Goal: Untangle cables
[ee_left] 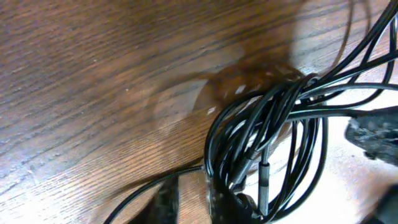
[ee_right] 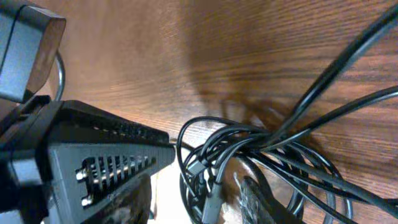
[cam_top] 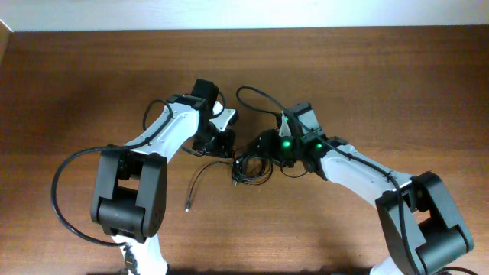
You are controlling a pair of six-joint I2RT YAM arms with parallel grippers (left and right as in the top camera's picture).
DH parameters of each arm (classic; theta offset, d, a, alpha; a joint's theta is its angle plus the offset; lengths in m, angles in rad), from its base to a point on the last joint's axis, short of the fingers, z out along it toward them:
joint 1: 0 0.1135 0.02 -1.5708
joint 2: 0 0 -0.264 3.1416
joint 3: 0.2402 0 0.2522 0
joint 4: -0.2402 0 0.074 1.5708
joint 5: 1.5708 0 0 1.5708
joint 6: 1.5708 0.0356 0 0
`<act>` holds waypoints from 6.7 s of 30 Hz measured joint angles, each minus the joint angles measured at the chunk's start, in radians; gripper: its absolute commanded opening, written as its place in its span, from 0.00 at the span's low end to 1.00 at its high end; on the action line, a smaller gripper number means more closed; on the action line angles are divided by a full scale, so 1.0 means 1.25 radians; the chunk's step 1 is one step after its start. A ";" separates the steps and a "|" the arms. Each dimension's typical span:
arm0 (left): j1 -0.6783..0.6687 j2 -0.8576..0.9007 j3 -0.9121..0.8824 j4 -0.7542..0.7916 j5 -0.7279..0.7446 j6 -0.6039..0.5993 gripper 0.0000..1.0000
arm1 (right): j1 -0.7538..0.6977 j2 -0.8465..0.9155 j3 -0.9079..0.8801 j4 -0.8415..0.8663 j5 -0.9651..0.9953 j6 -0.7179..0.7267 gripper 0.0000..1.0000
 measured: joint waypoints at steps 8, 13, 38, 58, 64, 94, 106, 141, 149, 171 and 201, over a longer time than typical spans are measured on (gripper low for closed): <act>0.000 0.000 -0.002 -0.053 0.097 0.050 0.26 | 0.029 0.000 0.000 -0.027 0.042 0.059 0.38; 0.000 0.000 -0.063 -0.052 0.108 0.055 0.24 | 0.029 0.000 0.000 -0.049 0.066 0.063 0.38; 0.005 0.001 -0.140 0.124 0.204 0.097 0.00 | 0.055 0.085 0.002 -0.018 0.079 0.165 0.29; -0.007 0.001 -0.140 0.123 0.201 0.147 0.00 | 0.060 0.097 0.002 0.052 0.100 0.132 0.38; -0.017 0.001 -0.147 0.113 0.202 0.148 0.00 | 0.116 0.097 0.005 0.031 0.184 0.132 0.04; -0.037 -0.008 -0.141 0.117 0.074 -0.016 0.00 | 0.008 -0.139 0.005 -0.399 0.291 -0.085 0.13; 0.017 -0.001 -0.139 0.074 0.202 0.100 0.28 | -0.102 -0.139 0.153 -0.493 0.052 -0.321 0.52; -0.036 0.002 -0.080 0.100 0.134 0.078 0.00 | 0.040 0.060 0.144 -0.273 0.180 0.310 0.36; -0.036 0.002 -0.080 0.100 0.134 0.078 0.00 | 0.041 0.097 0.143 -0.238 0.194 0.417 0.32; -0.035 0.004 -0.080 0.100 0.134 0.078 0.00 | 0.069 0.108 0.143 -0.228 0.143 0.545 0.28; -0.038 0.030 -0.078 0.100 0.098 0.026 0.00 | 0.083 0.092 0.141 -0.292 0.274 0.419 0.04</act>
